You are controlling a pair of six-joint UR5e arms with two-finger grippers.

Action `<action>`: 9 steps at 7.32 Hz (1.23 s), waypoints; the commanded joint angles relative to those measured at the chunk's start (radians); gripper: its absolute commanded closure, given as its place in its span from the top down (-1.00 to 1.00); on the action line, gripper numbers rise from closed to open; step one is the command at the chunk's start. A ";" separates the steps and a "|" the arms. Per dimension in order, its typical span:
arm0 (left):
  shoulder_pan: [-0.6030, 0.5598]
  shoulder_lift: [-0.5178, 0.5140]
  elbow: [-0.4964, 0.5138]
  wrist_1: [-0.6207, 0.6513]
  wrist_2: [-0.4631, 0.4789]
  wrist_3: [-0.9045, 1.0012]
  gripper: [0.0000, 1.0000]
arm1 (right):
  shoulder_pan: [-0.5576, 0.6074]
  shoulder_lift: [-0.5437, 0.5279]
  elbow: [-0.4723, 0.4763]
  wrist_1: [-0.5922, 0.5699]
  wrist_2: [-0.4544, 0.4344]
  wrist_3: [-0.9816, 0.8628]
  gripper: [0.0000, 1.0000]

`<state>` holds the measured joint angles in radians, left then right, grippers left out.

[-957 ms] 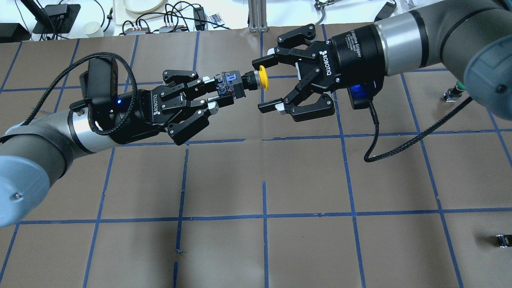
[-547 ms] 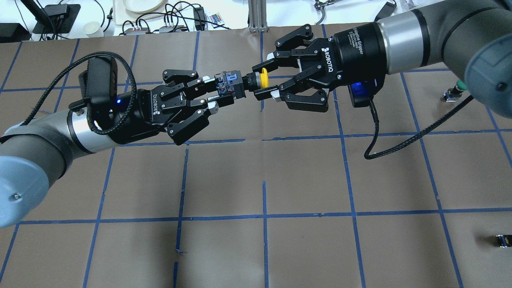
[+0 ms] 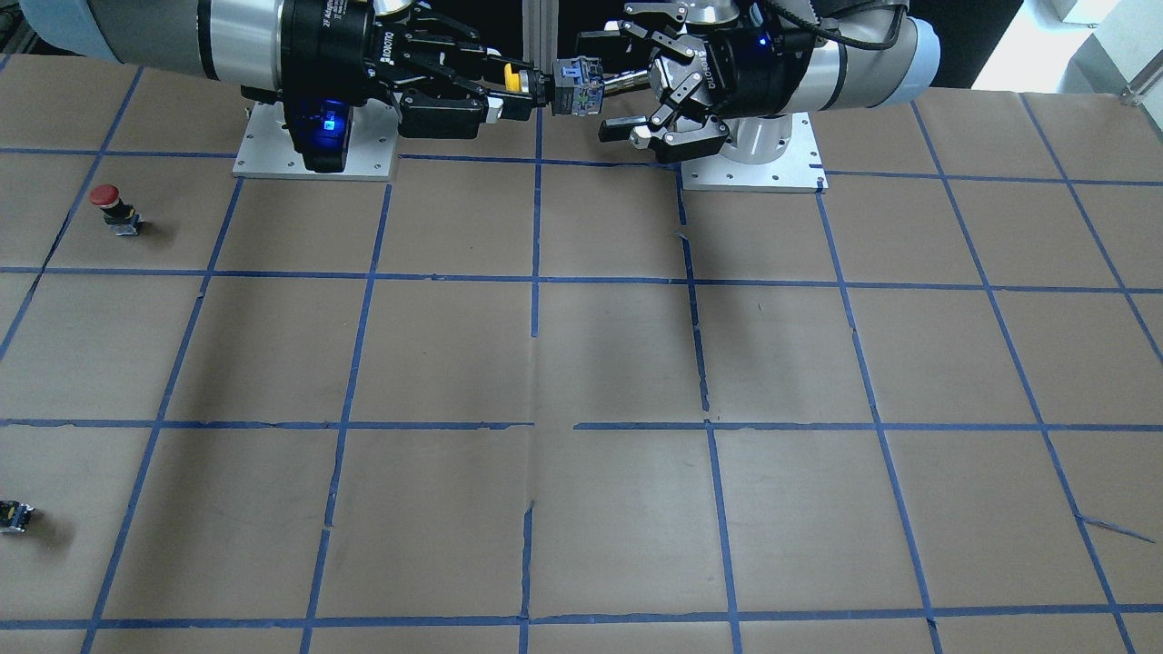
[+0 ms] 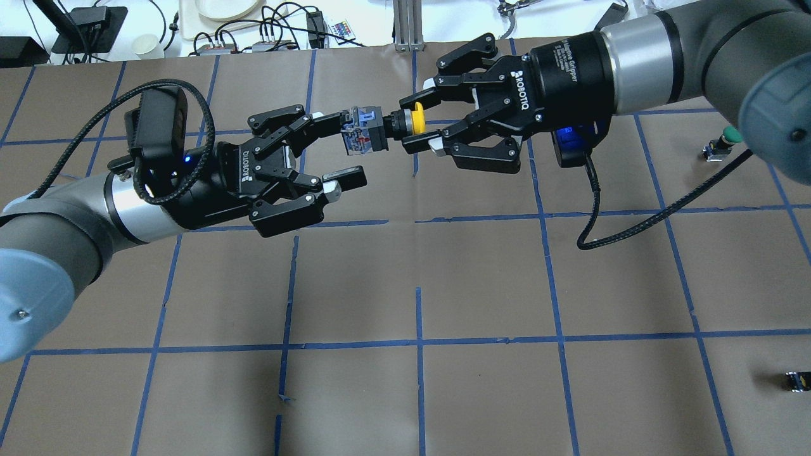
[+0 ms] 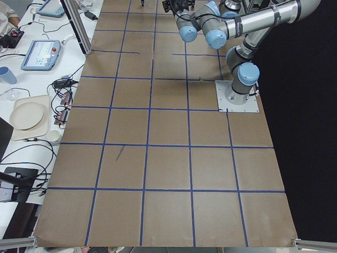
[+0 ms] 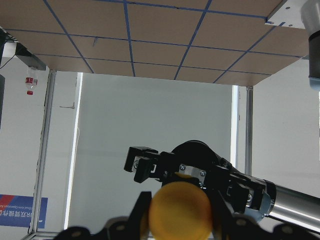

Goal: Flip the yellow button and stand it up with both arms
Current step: 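Open the left gripper and pull it back while the right gripper holds the button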

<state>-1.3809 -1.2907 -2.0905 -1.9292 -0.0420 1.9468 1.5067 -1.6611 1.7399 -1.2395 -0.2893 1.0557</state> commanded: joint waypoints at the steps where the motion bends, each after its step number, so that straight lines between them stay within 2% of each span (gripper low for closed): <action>1: 0.031 0.001 0.030 0.083 0.145 -0.236 1.00 | -0.016 0.003 -0.025 0.002 -0.016 0.001 -0.76; 2: 0.066 -0.012 0.077 0.154 0.272 -0.435 1.00 | -0.043 0.000 -0.034 -0.006 -0.049 -0.008 -0.76; 3: 0.080 -0.031 0.119 0.195 0.401 -0.609 1.00 | -0.071 -0.011 -0.036 -0.039 -0.164 -0.058 -0.76; 4: 0.080 -0.076 0.141 0.197 0.497 -0.696 1.00 | -0.074 -0.011 -0.036 -0.063 -0.297 -0.125 -0.76; 5: 0.082 -0.123 0.154 0.223 0.540 -0.785 1.00 | -0.075 -0.011 -0.036 -0.060 -0.436 -0.241 -0.76; 6: 0.082 -0.200 0.174 0.318 0.607 -0.907 1.00 | -0.089 -0.011 -0.037 -0.069 -0.568 -0.357 -0.77; 7: 0.080 -0.266 0.226 0.416 0.839 -1.021 1.00 | -0.123 -0.011 -0.037 -0.072 -0.685 -0.564 -0.79; 9: 0.079 -0.338 0.369 0.429 1.163 -1.149 1.00 | -0.207 -0.011 -0.036 -0.060 -0.903 -0.986 -0.80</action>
<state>-1.3016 -1.5839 -1.8031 -1.5169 0.9292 0.8745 1.3488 -1.6715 1.7037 -1.3054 -1.0510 0.3310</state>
